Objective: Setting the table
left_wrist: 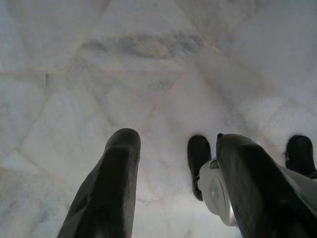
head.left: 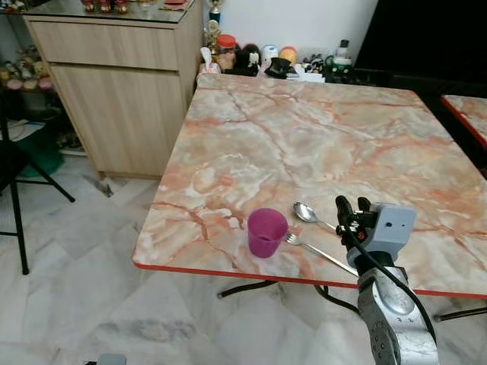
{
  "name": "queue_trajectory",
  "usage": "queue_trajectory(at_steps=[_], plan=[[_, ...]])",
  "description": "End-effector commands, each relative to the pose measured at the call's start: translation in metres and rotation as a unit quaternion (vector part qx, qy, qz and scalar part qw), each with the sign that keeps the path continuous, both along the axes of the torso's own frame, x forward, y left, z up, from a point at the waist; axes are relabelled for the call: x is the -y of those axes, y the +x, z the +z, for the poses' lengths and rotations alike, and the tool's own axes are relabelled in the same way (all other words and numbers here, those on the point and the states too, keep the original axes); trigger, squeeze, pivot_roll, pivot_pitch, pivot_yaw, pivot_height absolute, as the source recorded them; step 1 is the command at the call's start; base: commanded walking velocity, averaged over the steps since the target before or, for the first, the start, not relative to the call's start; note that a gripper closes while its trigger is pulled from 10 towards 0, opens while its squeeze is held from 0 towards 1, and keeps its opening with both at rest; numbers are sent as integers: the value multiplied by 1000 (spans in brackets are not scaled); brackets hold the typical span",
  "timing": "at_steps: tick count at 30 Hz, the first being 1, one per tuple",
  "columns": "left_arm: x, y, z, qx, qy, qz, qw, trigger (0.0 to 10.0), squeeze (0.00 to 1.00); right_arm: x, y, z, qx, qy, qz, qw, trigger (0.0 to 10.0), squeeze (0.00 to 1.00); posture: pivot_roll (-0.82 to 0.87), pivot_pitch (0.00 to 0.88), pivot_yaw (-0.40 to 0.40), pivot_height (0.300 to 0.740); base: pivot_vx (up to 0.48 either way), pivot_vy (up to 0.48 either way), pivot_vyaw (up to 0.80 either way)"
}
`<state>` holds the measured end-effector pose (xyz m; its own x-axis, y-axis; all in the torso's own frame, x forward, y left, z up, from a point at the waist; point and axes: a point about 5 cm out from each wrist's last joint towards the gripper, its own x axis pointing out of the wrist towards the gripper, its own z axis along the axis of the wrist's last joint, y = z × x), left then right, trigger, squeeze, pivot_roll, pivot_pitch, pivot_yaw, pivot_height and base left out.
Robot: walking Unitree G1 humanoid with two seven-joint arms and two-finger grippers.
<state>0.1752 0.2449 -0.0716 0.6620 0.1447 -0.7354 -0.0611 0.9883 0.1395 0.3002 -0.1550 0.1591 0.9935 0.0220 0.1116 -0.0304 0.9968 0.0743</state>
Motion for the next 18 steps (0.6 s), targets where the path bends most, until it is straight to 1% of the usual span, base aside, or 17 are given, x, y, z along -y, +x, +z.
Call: queue_trajectory(at_steps=[1, 4, 10, 18], plan=[[0, -9, -4, -14, -4, 7, 1000, 10000, 0, -2, -1, 0, -4, -2, 4, 1000, 10000, 0, 25, 113, -51, 740, 0, 0, 0], [0, -9, -4, -14, -4, 8, 1000, 10000, 0, -4, -1, -1, -5, -3, 8, 1000, 10000, 0, 25, 113, -51, 740, 0, 0, 0], [-1, -9, -4, -14, -4, 8, 1000, 10000, 0, 0, 0, -1, -4, -5, 2, 1000, 10000, 0, 28, 112, -53, 740, 0, 0, 0], [-1, -9, -4, -14, -3, 9, 1000, 10000, 0, 0, 1, 0, -2, -5, -1, 1000, 10000, 0, 29, 111, -53, 740, 0, 0, 0]])
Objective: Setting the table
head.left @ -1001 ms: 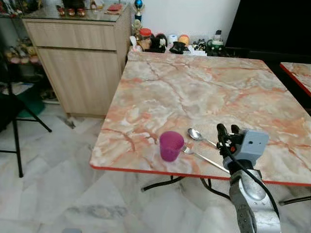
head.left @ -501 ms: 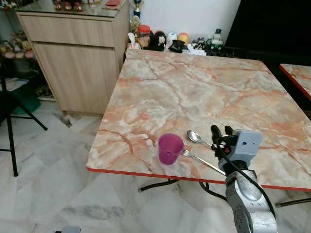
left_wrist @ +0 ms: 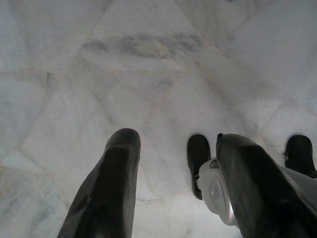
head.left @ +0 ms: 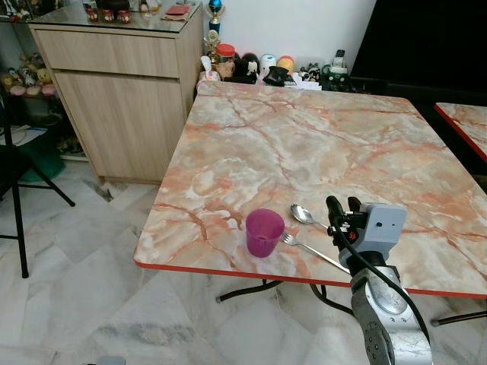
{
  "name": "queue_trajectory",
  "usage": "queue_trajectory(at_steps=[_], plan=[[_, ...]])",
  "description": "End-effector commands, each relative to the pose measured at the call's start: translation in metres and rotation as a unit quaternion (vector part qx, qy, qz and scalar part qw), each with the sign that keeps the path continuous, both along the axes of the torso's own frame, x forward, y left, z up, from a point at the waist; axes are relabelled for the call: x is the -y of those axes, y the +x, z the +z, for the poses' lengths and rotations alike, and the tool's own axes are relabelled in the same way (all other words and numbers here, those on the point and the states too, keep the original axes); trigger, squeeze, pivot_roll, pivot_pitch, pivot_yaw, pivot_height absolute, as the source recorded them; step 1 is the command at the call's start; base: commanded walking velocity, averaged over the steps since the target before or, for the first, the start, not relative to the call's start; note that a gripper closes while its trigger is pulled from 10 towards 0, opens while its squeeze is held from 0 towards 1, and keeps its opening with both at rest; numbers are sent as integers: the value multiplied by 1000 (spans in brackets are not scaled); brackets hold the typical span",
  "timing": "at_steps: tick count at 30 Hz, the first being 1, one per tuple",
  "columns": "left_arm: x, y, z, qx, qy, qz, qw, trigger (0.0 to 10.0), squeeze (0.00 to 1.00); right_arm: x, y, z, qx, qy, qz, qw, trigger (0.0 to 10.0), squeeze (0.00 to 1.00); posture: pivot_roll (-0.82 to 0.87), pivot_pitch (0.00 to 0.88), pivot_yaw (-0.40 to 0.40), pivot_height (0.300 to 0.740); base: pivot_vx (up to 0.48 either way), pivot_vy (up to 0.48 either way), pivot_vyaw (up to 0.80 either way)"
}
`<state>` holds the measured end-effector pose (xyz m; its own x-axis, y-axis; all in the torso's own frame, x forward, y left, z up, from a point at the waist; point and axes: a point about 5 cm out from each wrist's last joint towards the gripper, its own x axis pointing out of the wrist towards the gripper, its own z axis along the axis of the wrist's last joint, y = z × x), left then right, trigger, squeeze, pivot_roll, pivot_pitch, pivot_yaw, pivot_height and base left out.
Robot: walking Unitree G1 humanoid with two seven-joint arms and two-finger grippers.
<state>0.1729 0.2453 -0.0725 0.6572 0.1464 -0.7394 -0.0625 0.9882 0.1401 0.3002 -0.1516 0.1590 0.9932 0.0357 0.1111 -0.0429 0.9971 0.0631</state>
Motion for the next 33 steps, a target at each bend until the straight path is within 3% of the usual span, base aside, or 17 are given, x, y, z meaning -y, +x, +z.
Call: queue_trajectory(at_steps=[1, 8, 23, 33], plan=[[0, -7, -3, -10, -3, 8, 1000, 10000, 0, 3, 1, 0, -2, 1, -7, 1000, 10000, 0, 29, 111, -53, 740, 0, 0, 0], [0, -7, -3, -9, -4, 9, 1000, 10000, 0, 4, 1, 0, -2, 1, -9, 1000, 10000, 0, 28, 111, -54, 740, 0, 0, 0], [1, -8, -4, -11, -3, 11, 1000, 10000, 0, 1, 2, 1, 0, 3, -6, 1000, 10000, 0, 35, 114, -58, 740, 278, 0, 0], [2, -9, -5, -14, 0, 8, 1000, 10000, 0, 6, -1, -1, -4, 1, -16, 1000, 10000, 0, 29, 120, -62, 740, 0, 0, 0]])
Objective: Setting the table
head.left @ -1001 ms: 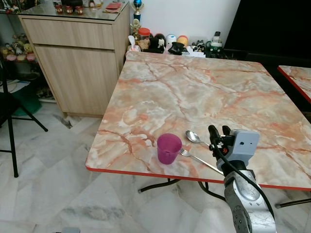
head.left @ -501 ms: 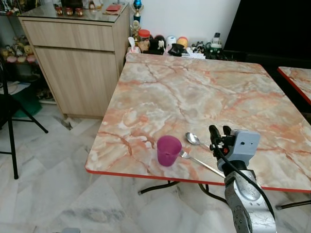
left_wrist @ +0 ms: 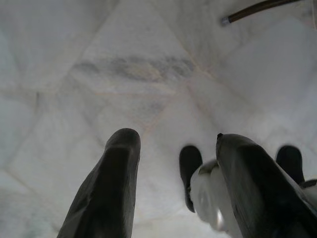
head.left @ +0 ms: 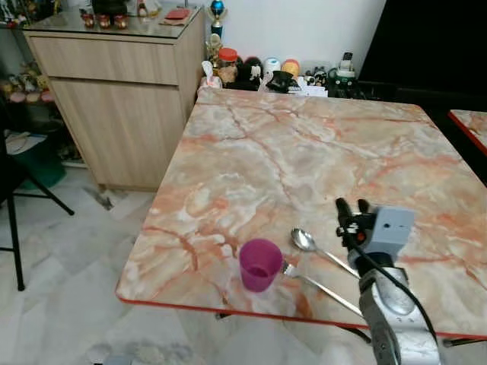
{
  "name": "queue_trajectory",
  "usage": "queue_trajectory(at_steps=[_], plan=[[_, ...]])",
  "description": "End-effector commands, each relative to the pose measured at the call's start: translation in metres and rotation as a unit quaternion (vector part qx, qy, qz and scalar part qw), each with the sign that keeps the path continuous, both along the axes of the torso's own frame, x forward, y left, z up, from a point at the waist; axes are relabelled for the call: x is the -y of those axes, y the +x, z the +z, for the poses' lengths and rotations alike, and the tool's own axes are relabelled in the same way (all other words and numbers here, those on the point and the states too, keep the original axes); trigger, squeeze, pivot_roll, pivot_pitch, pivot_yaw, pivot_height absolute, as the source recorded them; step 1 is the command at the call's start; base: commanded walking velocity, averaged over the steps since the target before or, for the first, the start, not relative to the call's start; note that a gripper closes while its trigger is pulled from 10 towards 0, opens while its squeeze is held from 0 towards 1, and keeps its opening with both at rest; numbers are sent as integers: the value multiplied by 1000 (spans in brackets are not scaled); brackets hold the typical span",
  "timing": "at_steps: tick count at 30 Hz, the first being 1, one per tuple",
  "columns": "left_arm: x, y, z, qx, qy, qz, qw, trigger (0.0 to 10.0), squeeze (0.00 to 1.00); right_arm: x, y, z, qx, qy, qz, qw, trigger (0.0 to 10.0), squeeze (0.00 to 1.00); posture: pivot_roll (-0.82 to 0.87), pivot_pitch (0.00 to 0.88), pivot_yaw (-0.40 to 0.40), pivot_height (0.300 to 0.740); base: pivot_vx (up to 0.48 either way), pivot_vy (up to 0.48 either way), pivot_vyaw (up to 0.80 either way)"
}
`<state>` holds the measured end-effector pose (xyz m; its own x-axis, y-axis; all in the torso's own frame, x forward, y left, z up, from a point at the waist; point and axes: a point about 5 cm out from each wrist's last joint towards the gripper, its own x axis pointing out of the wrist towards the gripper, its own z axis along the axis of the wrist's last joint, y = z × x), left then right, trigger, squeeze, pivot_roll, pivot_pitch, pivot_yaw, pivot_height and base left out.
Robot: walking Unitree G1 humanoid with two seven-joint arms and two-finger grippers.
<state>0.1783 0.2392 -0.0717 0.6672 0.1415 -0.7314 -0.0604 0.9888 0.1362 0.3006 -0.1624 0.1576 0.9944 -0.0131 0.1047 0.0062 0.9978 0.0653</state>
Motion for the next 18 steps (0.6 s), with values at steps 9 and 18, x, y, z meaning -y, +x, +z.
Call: queue_trajectory(at_steps=[9, 18], plan=[[-3, -16, -7, -24, 4, 6, 1000, 10000, 0, 39, -12, -6, -24, -62, -30, 997, 10000, 0, 25, 125, -69, 740, 0, 0, 0], [-2, -19, -8, -30, 4, 0, 1000, 10000, 0, 62, -48, -19, -107, -186, 191, 958, 10000, 0, 5, 122, -70, 740, 0, 0, 0]])
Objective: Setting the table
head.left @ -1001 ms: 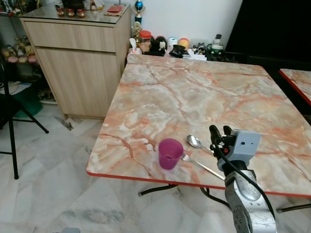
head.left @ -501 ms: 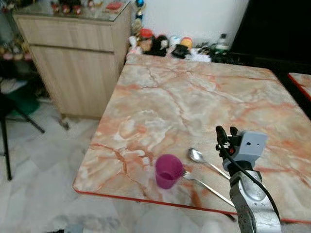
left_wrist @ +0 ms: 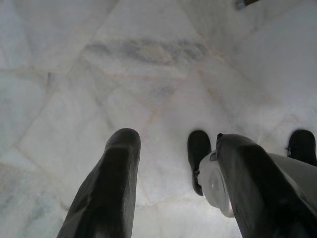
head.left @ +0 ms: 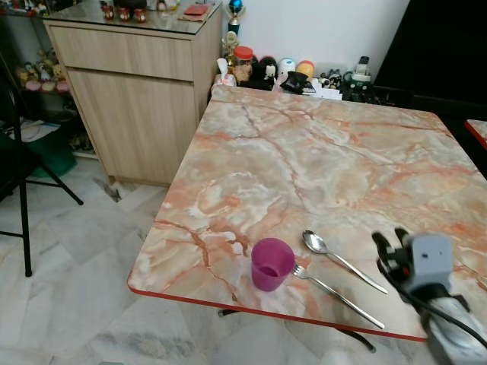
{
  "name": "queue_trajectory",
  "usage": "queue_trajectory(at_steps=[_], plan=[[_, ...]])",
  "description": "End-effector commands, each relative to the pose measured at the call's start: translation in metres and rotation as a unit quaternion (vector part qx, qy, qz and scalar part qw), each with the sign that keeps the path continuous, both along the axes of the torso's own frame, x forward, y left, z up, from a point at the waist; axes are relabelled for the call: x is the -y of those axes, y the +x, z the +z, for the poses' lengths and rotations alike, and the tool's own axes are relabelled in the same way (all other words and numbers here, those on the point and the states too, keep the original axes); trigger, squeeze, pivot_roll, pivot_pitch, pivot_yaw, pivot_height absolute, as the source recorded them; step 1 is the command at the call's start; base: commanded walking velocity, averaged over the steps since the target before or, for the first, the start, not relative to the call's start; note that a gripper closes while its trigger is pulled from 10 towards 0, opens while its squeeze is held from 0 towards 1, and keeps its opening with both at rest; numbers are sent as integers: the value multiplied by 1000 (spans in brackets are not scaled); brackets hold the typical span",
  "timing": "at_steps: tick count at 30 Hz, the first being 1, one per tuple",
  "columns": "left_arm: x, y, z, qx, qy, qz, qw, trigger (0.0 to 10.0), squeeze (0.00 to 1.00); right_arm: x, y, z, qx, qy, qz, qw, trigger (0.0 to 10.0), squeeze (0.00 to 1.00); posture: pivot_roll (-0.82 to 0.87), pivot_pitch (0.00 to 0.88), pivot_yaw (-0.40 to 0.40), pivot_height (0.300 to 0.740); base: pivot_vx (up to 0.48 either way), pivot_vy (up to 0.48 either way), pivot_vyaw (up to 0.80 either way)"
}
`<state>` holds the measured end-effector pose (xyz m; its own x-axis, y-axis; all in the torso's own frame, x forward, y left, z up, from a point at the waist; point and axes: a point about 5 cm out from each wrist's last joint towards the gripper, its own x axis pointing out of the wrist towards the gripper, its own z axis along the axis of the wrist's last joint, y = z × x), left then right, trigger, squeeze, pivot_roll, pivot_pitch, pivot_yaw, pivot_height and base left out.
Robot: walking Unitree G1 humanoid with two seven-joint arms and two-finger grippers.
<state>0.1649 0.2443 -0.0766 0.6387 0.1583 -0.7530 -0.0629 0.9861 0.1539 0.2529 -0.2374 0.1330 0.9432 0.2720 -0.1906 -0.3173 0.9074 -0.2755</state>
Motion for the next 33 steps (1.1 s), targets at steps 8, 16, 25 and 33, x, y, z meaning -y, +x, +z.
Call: queue_trajectory(at_steps=[8, 16, 25, 33], plan=[[5, -2, -2, -8, -6, -10, 1000, 10000, 0, -39, -18, -16, -108, 37, 242, 964, 10000, 173, 27, 101, -76, 740, 0, 0, 0], [4, -5, -3, -13, -8, -15, 1000, 10000, 0, -31, -3, -23, -134, 17, 274, 952, 10000, 459, 37, 101, -71, 740, 0, 0, 0], [3, -4, -3, -10, -11, -10, 1000, 10000, 0, -8, 17, -25, -152, 3, 239, 959, 10000, 0, 49, 124, -67, 740, 0, 0, 0], [4, -6, -4, -12, -13, -9, 1000, 10000, 0, -1, 25, -24, -152, 0, 232, 961, 10000, 0, 48, 134, -65, 740, 0, 0, 0]])
